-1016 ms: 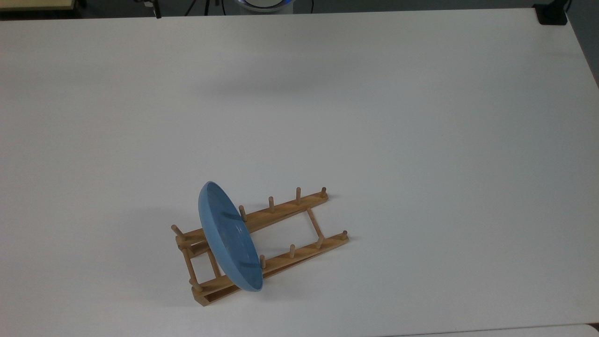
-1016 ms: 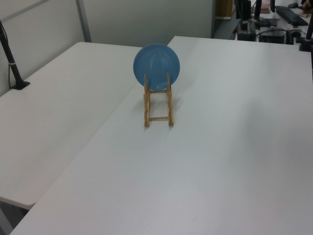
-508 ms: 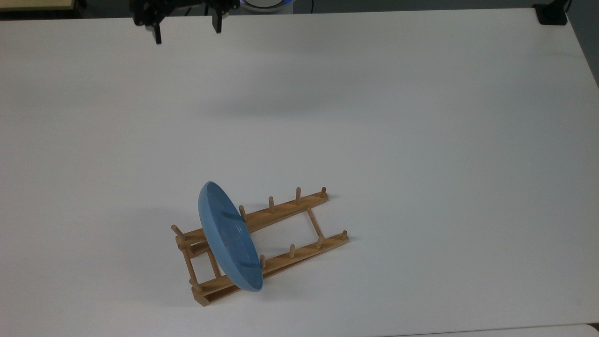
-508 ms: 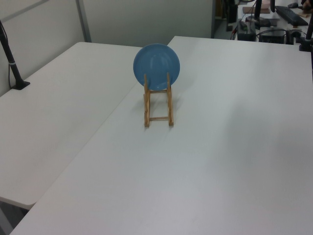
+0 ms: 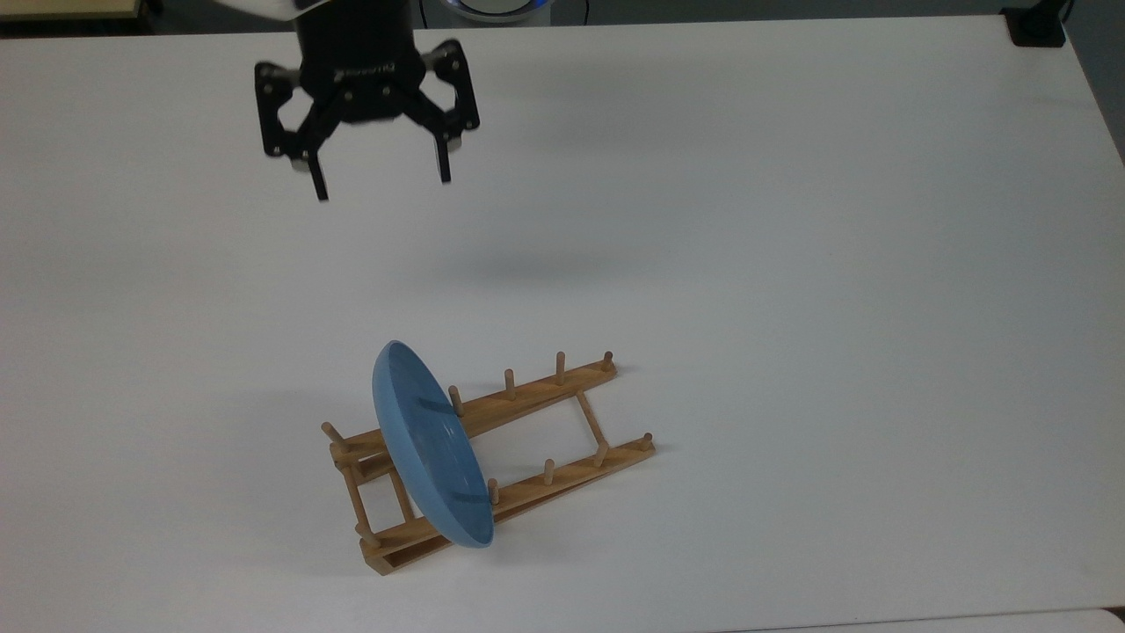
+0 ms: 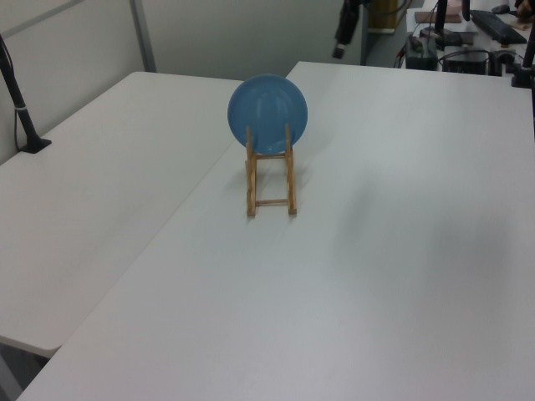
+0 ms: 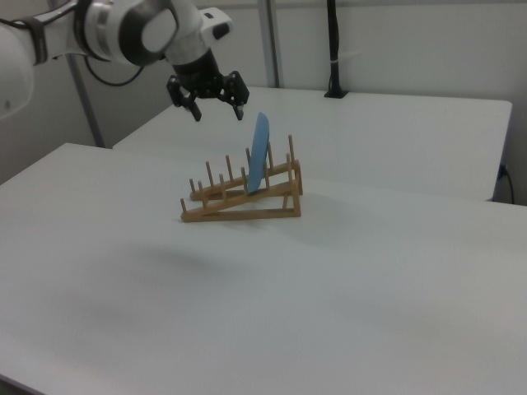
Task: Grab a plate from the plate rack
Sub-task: 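Lower the open gripper toward the rim of the blue plate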
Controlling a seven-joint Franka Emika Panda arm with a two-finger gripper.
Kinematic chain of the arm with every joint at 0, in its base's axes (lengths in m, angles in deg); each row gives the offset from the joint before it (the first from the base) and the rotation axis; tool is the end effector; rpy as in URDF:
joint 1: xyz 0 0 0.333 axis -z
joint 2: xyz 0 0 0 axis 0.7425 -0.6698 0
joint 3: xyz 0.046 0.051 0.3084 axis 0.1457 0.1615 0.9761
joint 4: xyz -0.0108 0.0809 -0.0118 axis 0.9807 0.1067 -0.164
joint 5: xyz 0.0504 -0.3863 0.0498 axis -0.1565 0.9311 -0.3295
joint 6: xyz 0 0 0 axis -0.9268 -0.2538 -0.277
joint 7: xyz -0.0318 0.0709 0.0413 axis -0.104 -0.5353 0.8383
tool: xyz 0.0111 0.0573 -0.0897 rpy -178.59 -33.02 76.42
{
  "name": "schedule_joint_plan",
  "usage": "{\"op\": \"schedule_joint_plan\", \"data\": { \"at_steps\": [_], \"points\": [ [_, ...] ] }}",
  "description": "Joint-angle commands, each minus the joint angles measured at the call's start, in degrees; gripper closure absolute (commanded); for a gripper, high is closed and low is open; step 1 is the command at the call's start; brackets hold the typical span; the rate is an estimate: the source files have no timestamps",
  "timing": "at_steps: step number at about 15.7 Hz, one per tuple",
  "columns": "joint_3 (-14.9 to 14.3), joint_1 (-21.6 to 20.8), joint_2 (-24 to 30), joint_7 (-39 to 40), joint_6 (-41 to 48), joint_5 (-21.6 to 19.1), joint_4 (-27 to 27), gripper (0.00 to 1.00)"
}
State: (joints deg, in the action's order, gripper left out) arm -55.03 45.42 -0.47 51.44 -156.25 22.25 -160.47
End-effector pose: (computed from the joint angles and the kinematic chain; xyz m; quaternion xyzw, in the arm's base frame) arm 0.6605 -0.0277 0.6052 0.9753 0.1225 0.1839 0.0066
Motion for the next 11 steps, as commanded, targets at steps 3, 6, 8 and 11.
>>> {"op": "schedule_joint_plan", "data": {
  "at_steps": [3,6,8,11],
  "points": [
    [-1.8,-0.6,-5.6,-9.8,-13.8,-6.8,1.2,0.0],
    [-1.6,-0.8,-8.3,-10.3,-16.7,-6.7,3.2,0.0],
    [-1.5,-0.8,-10.4,-10.3,-16.8,-6.6,5.5,0.0],
    [-1.2,-0.9,-12.9,-11.1,-16.9,-6.4,7.5,0.05]
  ]
}}
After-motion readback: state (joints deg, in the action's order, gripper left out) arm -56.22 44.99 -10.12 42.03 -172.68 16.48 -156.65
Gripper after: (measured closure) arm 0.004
